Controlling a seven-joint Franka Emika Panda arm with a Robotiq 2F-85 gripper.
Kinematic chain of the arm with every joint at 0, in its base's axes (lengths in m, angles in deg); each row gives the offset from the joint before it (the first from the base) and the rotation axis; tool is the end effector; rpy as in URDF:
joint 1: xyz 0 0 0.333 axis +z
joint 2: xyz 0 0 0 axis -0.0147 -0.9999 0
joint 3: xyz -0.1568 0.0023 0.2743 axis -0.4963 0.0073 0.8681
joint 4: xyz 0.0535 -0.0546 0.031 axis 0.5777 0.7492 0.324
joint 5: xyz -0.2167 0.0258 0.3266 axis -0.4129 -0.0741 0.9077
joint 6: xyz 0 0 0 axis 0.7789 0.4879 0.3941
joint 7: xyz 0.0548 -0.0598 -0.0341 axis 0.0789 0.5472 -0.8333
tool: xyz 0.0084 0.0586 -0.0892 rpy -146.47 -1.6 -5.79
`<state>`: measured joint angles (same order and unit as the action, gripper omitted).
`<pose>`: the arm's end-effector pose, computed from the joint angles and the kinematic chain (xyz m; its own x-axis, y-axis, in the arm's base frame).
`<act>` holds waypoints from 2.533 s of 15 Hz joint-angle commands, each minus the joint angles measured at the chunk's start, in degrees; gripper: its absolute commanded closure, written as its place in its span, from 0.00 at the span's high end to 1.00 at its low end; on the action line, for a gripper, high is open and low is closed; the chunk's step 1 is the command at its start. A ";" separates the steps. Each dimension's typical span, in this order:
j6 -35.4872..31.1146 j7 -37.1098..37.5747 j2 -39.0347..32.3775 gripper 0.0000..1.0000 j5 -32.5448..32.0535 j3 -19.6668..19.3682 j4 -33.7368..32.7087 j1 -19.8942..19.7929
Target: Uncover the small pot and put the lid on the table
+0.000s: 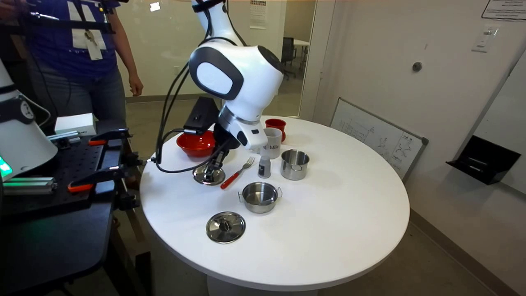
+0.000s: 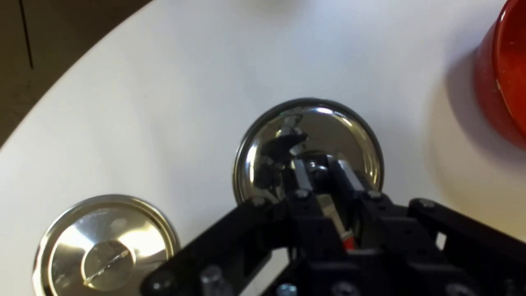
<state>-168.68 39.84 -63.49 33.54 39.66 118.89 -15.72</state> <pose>0.4675 -0.1461 0.0844 0.8533 -0.3173 -0.4137 -0.4005 -0.9070 -0.1305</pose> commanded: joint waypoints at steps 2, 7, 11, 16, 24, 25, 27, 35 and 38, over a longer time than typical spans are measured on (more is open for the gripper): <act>0.12 -2.96 0.67 0.09 3.81 0.26 0.19 -1.69; 2.48 -6.28 -1.92 0.09 6.12 1.88 -2.99 -3.69; 5.44 -8.33 -3.46 0.09 8.96 2.87 -2.58 -4.29; 7.04 -8.42 -5.60 0.09 8.99 2.78 -3.57 -3.47; 8.89 -8.20 -8.13 0.51 8.56 2.70 -6.06 -3.35; 8.97 -8.10 -8.42 0.58 8.64 2.66 -6.37 -3.38; 9.07 -7.99 -8.84 0.73 8.65 2.63 -6.90 -3.37; 7.87 -7.50 -5.63 1.00 8.28 1.75 -6.50 -3.41; 6.37 -6.22 -2.09 1.00 7.14 0.17 -6.15 -2.39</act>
<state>-161.75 32.67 -69.96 41.35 41.31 111.73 -19.07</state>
